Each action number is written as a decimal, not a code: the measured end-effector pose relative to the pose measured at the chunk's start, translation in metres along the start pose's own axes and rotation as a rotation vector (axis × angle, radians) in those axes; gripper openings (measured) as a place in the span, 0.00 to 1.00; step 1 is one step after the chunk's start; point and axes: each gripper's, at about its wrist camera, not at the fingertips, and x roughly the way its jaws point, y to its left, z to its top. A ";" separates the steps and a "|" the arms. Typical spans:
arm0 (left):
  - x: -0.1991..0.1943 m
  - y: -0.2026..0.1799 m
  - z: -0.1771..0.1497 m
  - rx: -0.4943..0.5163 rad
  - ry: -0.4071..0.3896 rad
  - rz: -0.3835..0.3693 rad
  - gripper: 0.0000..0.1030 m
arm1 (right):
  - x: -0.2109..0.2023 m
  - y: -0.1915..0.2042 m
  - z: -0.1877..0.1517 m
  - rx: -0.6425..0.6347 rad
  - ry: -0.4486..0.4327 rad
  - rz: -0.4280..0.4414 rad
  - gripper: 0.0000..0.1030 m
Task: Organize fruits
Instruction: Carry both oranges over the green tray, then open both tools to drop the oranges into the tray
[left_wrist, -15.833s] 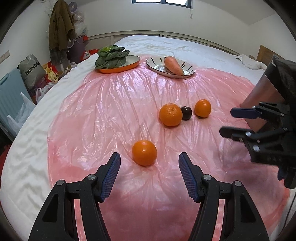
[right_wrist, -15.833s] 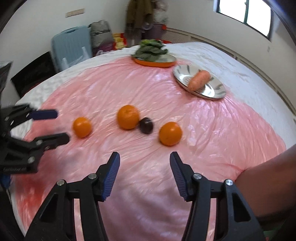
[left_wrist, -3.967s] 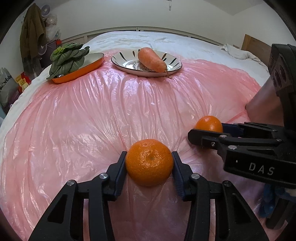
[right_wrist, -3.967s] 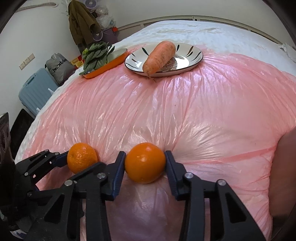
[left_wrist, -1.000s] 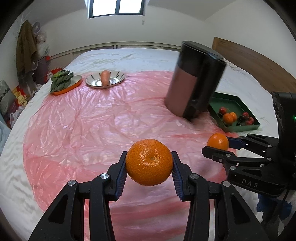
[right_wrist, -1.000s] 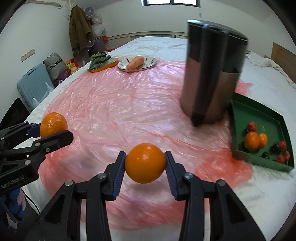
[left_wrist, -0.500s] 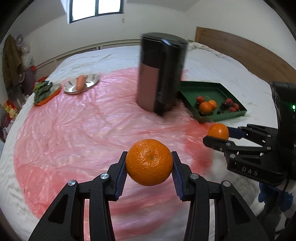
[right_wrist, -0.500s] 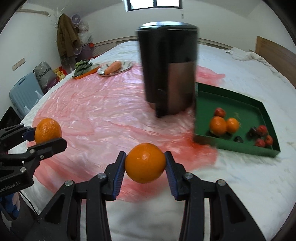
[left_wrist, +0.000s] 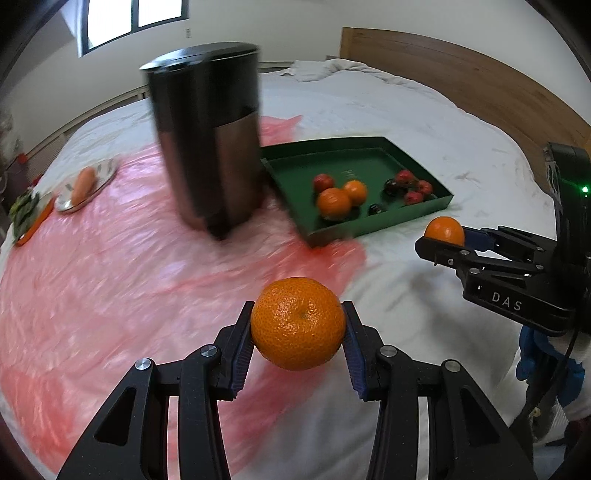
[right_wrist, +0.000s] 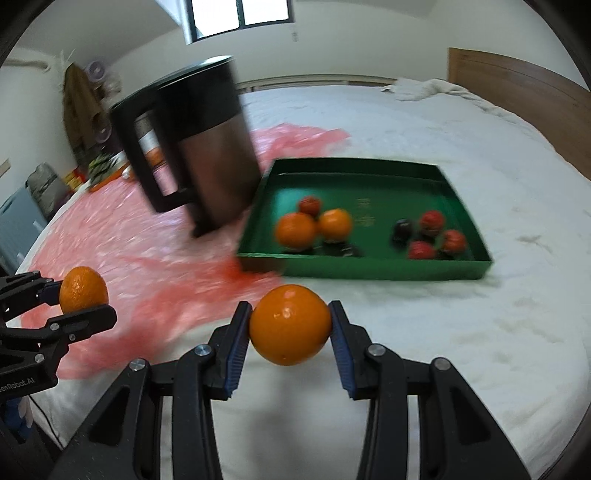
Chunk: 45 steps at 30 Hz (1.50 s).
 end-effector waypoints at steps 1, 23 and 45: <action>0.005 -0.005 0.006 0.006 0.001 -0.009 0.38 | 0.001 -0.008 0.002 0.009 -0.005 -0.005 0.64; 0.166 -0.058 0.162 0.088 -0.018 0.022 0.38 | 0.100 -0.137 0.108 0.079 -0.079 -0.092 0.64; 0.247 -0.037 0.173 0.039 0.138 0.058 0.39 | 0.178 -0.171 0.112 0.091 0.052 -0.138 0.65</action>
